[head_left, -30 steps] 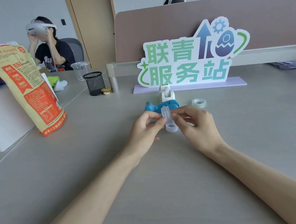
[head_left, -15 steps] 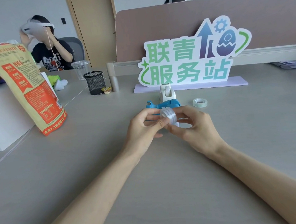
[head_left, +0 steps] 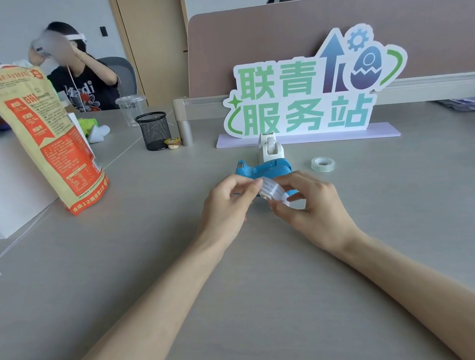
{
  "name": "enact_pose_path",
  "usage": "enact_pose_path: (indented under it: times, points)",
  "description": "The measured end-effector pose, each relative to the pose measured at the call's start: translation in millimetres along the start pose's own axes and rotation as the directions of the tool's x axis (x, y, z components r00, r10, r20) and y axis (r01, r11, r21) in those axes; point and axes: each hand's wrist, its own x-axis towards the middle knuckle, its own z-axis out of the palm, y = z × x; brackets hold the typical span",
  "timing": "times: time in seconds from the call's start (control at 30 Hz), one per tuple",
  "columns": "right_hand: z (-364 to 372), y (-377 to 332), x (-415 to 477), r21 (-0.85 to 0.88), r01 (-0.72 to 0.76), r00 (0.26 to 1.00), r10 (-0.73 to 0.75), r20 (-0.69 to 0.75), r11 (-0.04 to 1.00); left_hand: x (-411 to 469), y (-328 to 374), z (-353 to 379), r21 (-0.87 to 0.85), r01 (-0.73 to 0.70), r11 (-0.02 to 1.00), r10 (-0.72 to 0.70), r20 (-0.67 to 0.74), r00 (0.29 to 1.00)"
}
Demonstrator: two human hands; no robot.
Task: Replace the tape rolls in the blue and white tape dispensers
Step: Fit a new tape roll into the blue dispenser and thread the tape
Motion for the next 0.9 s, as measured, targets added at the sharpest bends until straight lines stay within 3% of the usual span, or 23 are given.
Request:
enact_pose_path:
  times: [0.33, 0.63, 0.9]
  points:
    - [0.4, 1.9, 3.1, -0.051, 0.099, 0.993, -0.102, -0.058, 0.994, 7.0, -9.0, 2.7, -0.015, -0.05, 0.999, 0.048, -0.092, 0.995]
    - [10.1, 22.6, 31.8, -0.114, 0.059, 0.98, -0.079, -0.181, 0.992, 41.9, -15.0, 23.6, 0.144, -0.257, 0.956, 0.288, -0.265, 0.92]
    - [12.3, 34.7, 49.2, -0.078, 0.026, 0.964, -0.046, -0.261, 0.997, 63.4, -17.4, 32.9, 0.074, -0.237, 0.969, 0.248, -0.286, 0.925]
